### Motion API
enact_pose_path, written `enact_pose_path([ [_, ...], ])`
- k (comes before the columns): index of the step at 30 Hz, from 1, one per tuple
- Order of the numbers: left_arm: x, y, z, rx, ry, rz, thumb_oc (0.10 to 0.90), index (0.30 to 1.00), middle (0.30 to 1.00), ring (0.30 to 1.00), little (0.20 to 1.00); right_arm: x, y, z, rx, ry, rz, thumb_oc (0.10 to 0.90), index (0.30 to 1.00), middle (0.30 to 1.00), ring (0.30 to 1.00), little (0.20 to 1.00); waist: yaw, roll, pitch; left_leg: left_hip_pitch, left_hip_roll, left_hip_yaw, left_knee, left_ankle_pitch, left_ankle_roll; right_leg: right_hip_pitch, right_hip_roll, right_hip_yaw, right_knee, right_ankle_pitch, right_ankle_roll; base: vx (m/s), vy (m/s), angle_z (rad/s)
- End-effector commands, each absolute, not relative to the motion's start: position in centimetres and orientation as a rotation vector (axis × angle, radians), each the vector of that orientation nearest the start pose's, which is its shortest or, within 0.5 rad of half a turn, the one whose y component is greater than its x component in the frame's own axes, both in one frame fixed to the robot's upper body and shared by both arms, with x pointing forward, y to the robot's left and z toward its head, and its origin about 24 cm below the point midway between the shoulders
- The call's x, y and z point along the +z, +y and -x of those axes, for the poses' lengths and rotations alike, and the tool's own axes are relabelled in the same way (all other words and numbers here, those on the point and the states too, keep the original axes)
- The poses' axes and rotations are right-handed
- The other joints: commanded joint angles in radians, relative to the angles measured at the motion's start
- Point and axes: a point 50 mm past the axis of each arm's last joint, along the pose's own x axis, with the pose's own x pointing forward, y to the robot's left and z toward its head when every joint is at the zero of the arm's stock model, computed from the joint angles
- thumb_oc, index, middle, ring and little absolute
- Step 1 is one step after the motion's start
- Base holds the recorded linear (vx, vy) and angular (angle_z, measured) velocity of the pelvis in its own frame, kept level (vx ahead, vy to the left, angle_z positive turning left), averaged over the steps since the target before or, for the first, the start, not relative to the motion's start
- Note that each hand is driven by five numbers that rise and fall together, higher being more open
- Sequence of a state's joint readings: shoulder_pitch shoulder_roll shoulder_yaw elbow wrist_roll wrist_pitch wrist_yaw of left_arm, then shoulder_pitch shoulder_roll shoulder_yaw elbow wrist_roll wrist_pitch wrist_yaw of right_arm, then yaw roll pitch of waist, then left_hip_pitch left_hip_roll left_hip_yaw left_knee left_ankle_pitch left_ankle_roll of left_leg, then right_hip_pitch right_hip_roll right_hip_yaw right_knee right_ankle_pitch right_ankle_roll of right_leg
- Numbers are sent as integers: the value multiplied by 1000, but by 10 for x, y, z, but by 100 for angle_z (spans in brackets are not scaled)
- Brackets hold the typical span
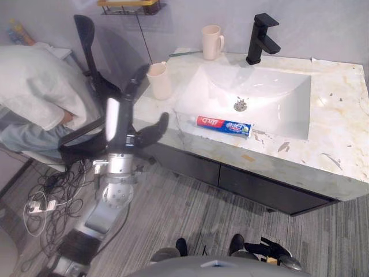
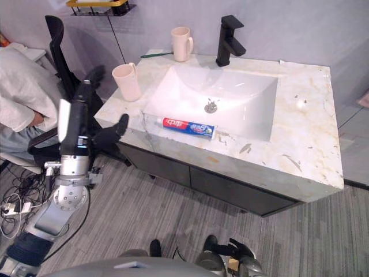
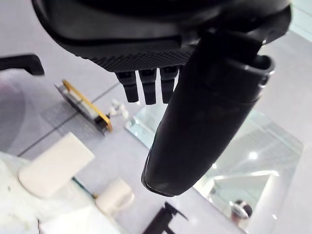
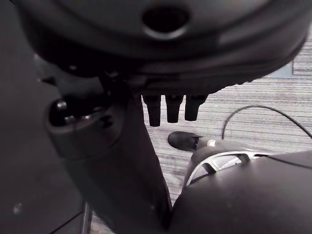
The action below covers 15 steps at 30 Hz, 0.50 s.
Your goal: Organize the bathroom.
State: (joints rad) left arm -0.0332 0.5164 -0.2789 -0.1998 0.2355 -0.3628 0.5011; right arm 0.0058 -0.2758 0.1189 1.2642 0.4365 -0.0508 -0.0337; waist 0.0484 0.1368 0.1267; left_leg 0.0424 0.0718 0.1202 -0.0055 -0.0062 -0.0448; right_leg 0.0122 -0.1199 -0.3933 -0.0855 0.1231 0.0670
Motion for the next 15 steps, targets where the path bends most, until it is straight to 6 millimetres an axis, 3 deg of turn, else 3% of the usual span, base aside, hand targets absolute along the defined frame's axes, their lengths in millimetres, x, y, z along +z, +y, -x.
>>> enact_pose_path([
  [1,184,149,-230,-50,-949,-499,800,900,900,900,900,-153,-262,-97,-376,1155,28,800,900,900,900,900,-6,-65,3,-39,-87,67,42,-21,-13,58,41,2,10,-118,7,-1,16,-5],
  [11,209,129,-230,-149,-1061,-570,800,900,900,900,900,-154,-262,-94,-346,1170,63,800,900,900,900,900,-37,-40,-10,-23,-87,90,23,-19,-11,53,40,7,7,-115,15,13,0,-1],
  [15,215,117,-236,-229,-1075,-694,800,900,900,900,900,-155,-260,-91,-320,1187,87,800,900,900,900,900,-58,-34,-18,-12,-85,99,17,-20,-11,50,42,18,7,-112,20,37,-10,-3],
])
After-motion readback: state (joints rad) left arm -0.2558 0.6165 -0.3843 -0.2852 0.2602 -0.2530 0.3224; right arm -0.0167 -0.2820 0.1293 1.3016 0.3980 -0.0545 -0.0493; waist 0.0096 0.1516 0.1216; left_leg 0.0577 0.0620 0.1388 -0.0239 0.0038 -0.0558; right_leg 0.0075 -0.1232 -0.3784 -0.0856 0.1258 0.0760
